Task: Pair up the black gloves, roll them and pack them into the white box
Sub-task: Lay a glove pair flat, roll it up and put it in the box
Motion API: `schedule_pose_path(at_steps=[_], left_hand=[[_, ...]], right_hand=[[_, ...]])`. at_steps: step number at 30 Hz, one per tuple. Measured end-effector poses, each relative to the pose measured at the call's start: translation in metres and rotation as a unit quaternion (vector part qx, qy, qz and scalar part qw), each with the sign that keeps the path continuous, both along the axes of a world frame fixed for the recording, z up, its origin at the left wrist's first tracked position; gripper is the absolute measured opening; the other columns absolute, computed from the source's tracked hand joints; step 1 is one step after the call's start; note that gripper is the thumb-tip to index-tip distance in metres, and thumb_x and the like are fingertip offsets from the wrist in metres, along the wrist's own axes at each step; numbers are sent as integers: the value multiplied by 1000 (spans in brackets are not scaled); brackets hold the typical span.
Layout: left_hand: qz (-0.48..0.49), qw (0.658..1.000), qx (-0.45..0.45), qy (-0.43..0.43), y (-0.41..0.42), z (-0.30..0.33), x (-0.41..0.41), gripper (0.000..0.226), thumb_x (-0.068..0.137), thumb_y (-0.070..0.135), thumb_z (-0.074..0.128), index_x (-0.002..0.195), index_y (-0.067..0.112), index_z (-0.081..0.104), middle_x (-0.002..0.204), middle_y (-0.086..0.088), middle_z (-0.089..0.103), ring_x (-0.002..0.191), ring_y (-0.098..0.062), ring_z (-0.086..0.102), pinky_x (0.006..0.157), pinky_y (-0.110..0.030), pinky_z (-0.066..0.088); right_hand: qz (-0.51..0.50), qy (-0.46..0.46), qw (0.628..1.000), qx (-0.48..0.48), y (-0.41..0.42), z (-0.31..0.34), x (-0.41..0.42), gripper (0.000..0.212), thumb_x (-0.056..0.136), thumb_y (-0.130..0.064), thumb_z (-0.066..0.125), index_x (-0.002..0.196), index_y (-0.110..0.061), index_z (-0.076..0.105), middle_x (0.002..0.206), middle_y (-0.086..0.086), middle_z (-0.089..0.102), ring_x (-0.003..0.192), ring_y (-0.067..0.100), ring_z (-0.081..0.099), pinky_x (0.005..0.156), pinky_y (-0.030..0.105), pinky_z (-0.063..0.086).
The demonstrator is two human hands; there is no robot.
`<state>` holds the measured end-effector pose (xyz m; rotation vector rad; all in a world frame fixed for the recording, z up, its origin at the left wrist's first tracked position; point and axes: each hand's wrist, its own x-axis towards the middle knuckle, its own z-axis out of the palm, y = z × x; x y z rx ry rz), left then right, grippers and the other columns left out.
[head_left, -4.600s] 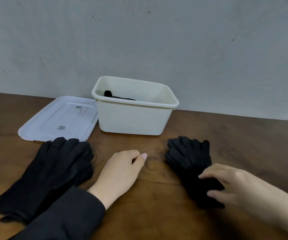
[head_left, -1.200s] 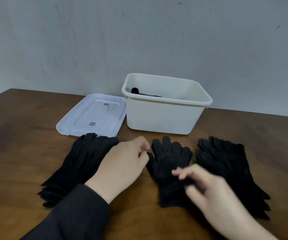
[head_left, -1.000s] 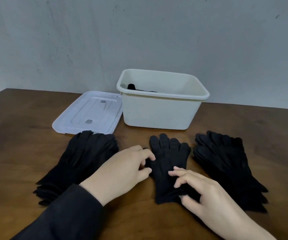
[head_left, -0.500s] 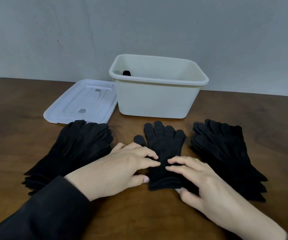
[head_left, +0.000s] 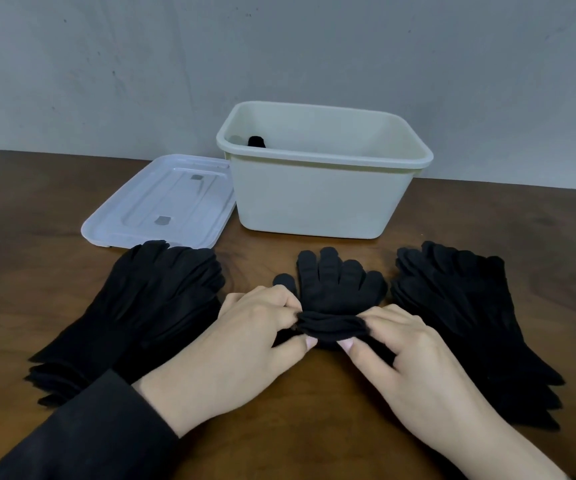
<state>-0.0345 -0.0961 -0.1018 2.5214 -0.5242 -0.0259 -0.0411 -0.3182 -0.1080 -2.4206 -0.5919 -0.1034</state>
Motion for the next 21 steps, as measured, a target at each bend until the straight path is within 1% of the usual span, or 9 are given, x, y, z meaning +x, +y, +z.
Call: schedule_pose_path(at_steps=[3, 5, 7, 10, 14, 16, 18, 19, 21], left_hand=[[50, 999, 9, 0, -3, 1, 1, 31, 96, 54, 43, 89, 33, 65, 105, 24, 49, 108, 4, 40, 104, -21, 23], [72, 997, 16, -2, -7, 0, 2, 27, 95, 54, 43, 78, 37, 54, 101, 22, 48, 105, 3, 40, 104, -23, 22], [95, 995, 18, -9, -10, -1, 4, 28, 94, 56, 43, 74, 38, 48, 96, 20, 48, 102, 0, 41, 103, -25, 22], [122, 991, 48, -18, -12, -4, 7, 29, 90, 63, 41, 77, 39, 52, 96, 21, 48, 101, -1, 41, 103, -29, 23], [131, 989, 58, -36, -12, -5, 11, 31, 82, 67, 40, 79, 39, 53, 92, 20, 49, 97, -1, 43, 97, -29, 26], [123, 990, 32, -65, -10, -5, 11, 22, 79, 61, 48, 87, 41, 47, 89, 19, 48, 90, -2, 45, 91, -29, 30], [94, 990, 28, -96, -8, -4, 10, 23, 81, 50, 60, 98, 41, 47, 97, 20, 46, 91, -3, 45, 88, -29, 33], [74, 990, 38, -113, -9, -3, 10, 25, 82, 41, 65, 103, 39, 52, 103, 20, 46, 95, -4, 46, 89, -29, 34], [22, 984, 82, -159, -12, -3, 11, 25, 84, 23, 70, 107, 33, 67, 114, 13, 55, 104, -10, 51, 92, -34, 39]], right_hand=[[-50, 16, 997, 47, 1, -1, 5, 41, 88, -53, 55, 62, -22, 52, 74, -6, 57, 77, 13, 56, 73, 18, 43], [-81, 36, 993, 76, 3, 1, 8, 44, 86, -53, 60, 59, -19, 54, 71, -1, 57, 66, 13, 54, 63, 18, 43], [-100, 33, 992, 74, 6, 1, 11, 42, 84, -51, 63, 59, -18, 58, 66, 0, 57, 64, 13, 54, 60, 19, 44], [-126, -24, 991, 27, 11, -3, 14, 37, 82, -48, 66, 58, -25, 50, 62, -5, 52, 65, 13, 52, 58, 20, 43], [-139, -57, 989, -17, 12, -5, 16, 26, 79, -44, 72, 78, -32, 50, 77, -14, 50, 75, 5, 52, 59, 17, 44], [-120, -98, 987, -38, 12, -3, 16, 20, 82, -36, 73, 87, -33, 54, 90, -18, 46, 83, 4, 47, 68, 17, 42], [-92, -157, 980, -79, 13, -4, 15, 14, 84, -25, 73, 94, -32, 67, 99, -16, 47, 90, 7, 45, 77, 29, 44], [-81, -178, 976, -98, 13, -6, 15, 16, 85, -20, 73, 98, -30, 72, 101, -14, 50, 93, 10, 47, 80, 33, 43], [-55, -212, 968, -122, 14, -11, 17, 19, 88, -13, 69, 100, -26, 77, 106, -10, 60, 99, 13, 53, 85, 36, 40]])
